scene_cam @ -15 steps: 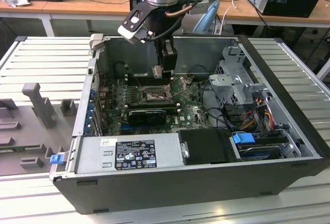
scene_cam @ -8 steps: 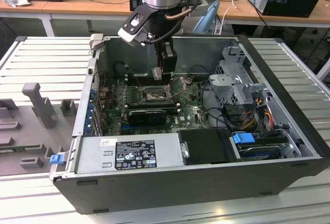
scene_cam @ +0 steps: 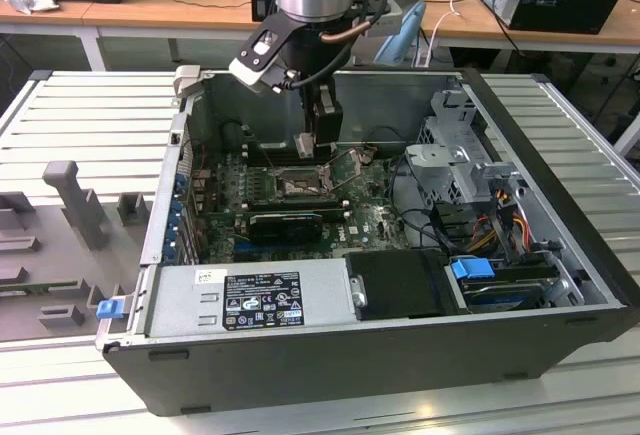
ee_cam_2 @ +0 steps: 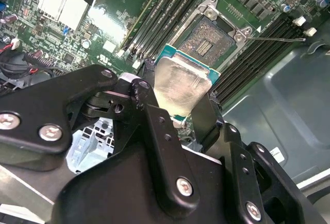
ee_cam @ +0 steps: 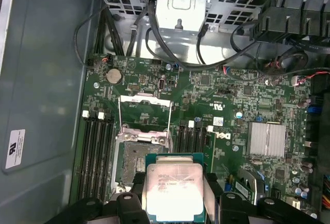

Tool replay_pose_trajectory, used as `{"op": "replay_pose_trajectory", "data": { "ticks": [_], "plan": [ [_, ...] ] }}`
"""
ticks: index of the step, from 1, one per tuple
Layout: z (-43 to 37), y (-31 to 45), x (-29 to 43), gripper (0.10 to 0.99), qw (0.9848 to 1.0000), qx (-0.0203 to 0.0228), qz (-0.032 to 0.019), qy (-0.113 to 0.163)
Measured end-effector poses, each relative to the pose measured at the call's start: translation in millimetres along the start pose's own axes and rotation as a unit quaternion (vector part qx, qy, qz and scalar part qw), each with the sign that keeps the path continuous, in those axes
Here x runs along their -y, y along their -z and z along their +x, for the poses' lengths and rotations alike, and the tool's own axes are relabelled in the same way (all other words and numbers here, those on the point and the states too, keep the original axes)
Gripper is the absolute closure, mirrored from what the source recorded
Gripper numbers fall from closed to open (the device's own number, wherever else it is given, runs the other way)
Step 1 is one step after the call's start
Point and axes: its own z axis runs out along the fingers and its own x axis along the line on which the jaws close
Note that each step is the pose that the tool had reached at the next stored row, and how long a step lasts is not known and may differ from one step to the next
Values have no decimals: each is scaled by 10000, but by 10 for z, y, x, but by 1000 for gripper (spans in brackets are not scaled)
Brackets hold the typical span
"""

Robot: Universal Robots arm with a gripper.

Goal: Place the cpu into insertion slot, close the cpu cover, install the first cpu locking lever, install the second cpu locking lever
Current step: 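Place the cpu into insertion slot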

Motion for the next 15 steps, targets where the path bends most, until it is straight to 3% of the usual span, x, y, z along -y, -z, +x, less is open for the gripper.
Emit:
{"op": "replay_pose_trajectory", "data": {
  "ticks": [15],
  "plan": [
    [-1, -55, 5, 561, 10000, 0, 0, -1]
  ]
}}
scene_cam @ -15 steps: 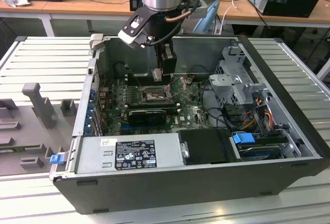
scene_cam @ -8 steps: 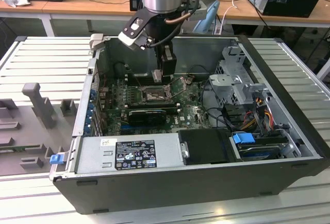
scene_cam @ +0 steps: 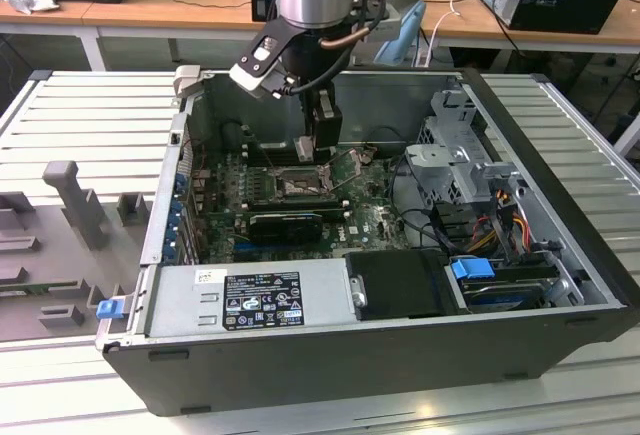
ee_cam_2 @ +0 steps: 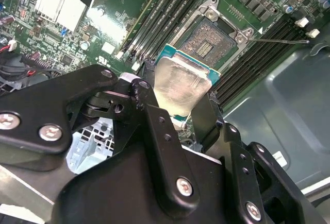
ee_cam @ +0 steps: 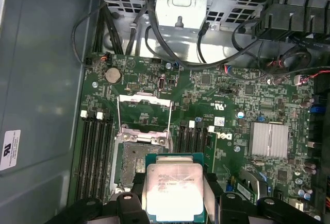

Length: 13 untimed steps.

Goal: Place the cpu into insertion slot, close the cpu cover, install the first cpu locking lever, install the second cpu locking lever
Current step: 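Place the cpu into insertion slot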

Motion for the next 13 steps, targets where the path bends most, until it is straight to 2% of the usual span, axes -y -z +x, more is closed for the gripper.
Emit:
{"op": "replay_pose_trajectory", "data": {
  "ticks": [13],
  "plan": [
    [-2, -88, 8, 561, 10000, 0, 0, 0]
  ]
}}
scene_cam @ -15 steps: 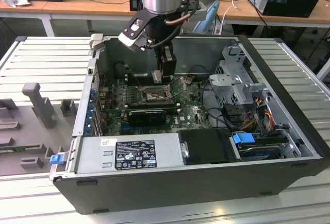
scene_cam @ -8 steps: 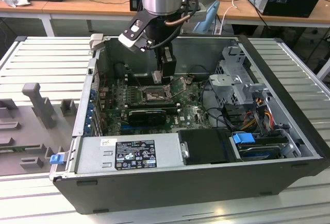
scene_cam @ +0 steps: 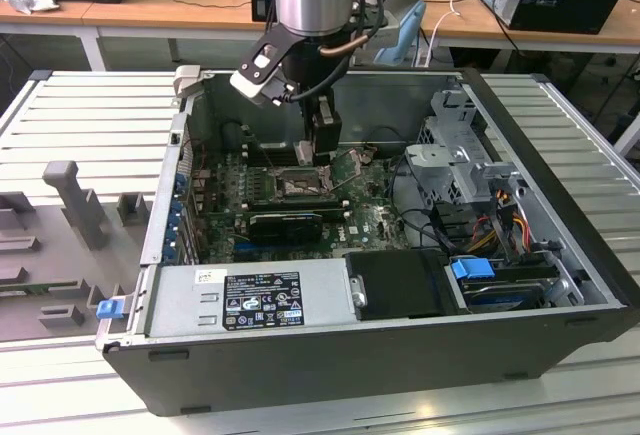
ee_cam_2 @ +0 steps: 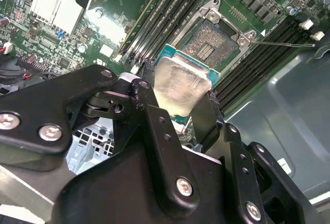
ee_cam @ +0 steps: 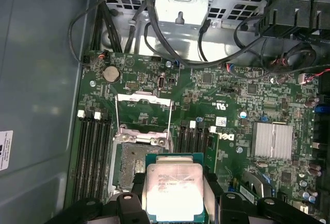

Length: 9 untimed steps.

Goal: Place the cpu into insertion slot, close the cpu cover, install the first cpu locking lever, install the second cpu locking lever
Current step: 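Place the cpu into insertion slot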

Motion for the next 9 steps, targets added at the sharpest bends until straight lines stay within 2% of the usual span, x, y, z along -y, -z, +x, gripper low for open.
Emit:
{"op": "replay_pose_trajectory", "data": {
  "ticks": [9],
  "plan": [
    [-1, -78, 7, 561, 10000, 0, 0, 0]
  ]
}}
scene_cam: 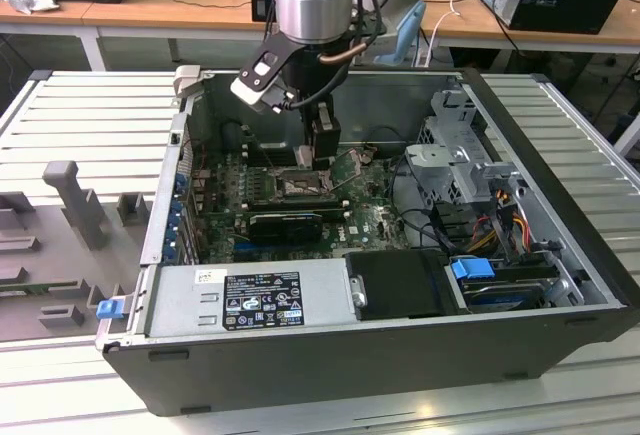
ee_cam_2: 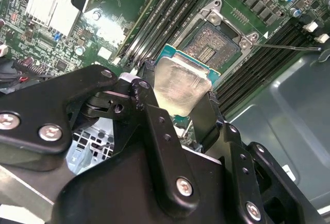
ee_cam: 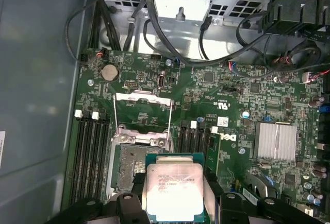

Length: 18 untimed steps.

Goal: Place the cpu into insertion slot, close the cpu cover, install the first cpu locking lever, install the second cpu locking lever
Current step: 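Place the cpu into insertion slot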

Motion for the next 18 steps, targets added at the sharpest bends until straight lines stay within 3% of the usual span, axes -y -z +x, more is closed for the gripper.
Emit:
{"op": "replay_pose_trajectory", "data": {
  "ticks": [8, 12, 18],
  "plan": [
    [-1, -60, 9, 561, 9999, 13, -32, -120],
    [-2, -117, 15, 561, 9993, 36, -37, -381],
    [-3, -225, 33, 561, 9992, 38, -35, -400]
  ]
}}
